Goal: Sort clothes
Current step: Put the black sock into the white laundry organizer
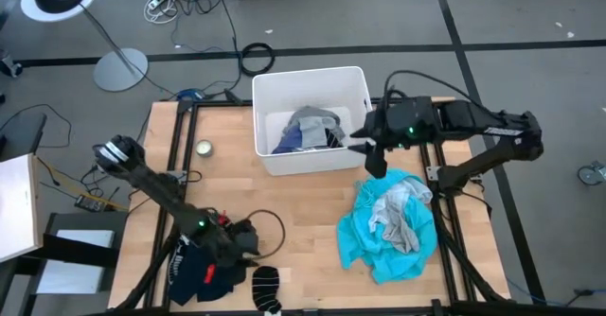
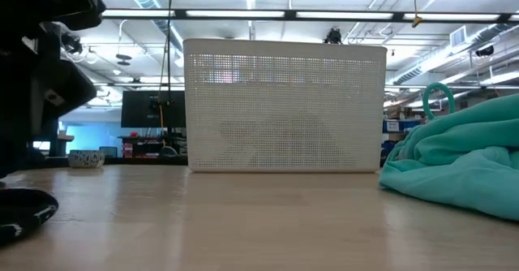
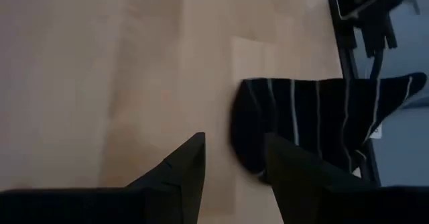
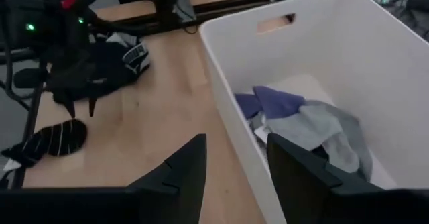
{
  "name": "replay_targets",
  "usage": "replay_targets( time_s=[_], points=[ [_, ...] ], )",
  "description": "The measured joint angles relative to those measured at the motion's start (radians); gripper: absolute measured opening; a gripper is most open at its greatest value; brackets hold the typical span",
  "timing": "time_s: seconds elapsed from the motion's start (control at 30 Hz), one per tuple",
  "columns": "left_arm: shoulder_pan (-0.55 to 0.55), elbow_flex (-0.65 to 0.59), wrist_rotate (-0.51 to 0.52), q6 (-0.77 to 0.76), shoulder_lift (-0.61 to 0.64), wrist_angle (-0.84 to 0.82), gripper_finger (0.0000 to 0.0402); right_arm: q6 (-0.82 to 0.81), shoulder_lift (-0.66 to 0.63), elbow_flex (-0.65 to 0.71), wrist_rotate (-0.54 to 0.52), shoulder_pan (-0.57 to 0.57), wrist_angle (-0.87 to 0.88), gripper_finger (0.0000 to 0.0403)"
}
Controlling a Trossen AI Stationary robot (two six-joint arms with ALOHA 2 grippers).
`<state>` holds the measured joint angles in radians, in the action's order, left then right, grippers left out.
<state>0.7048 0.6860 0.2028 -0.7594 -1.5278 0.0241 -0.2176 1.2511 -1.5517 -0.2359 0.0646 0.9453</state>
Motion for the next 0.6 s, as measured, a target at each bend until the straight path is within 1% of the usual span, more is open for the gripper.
replay_targets(
  time_s=[0.1,0.2,0.33,0.4,0.5,0.53,0.6],
  points=[
    [-0.001,0.079,-0.034,0.020,-0.093,-0.021,0.0157,-0.001,0.008,0.001,-0.054,0.067,-0.004,0.0155],
    [-0.005,0.159,-0.078,0.022,-0.187,-0.105,0.0156,-0.002,0.013,0.007,-0.087,0.120,-0.034,0.0153],
    [-0.007,0.257,-0.105,0.023,-0.283,-0.195,0.0150,-0.005,0.013,0.026,-0.120,0.181,-0.048,0.0153],
    [-0.020,0.314,-0.132,0.025,-0.310,-0.292,0.0120,-0.016,0.013,0.039,-0.140,0.204,-0.047,0.0153],
    [-0.051,0.398,-0.155,0.103,-0.310,-0.485,0.0032,-0.018,0.014,0.057,-0.166,0.229,-0.047,0.0150],
    [-0.063,0.415,-0.152,0.131,-0.297,-0.571,0.0019,-0.020,0.014,0.064,-0.169,0.233,-0.047,0.0149],
    [-0.095,0.456,-0.136,0.180,-0.266,-0.685,0.0010,-0.030,0.014,0.076,-0.170,0.239,-0.047,0.0147]
  ],
)
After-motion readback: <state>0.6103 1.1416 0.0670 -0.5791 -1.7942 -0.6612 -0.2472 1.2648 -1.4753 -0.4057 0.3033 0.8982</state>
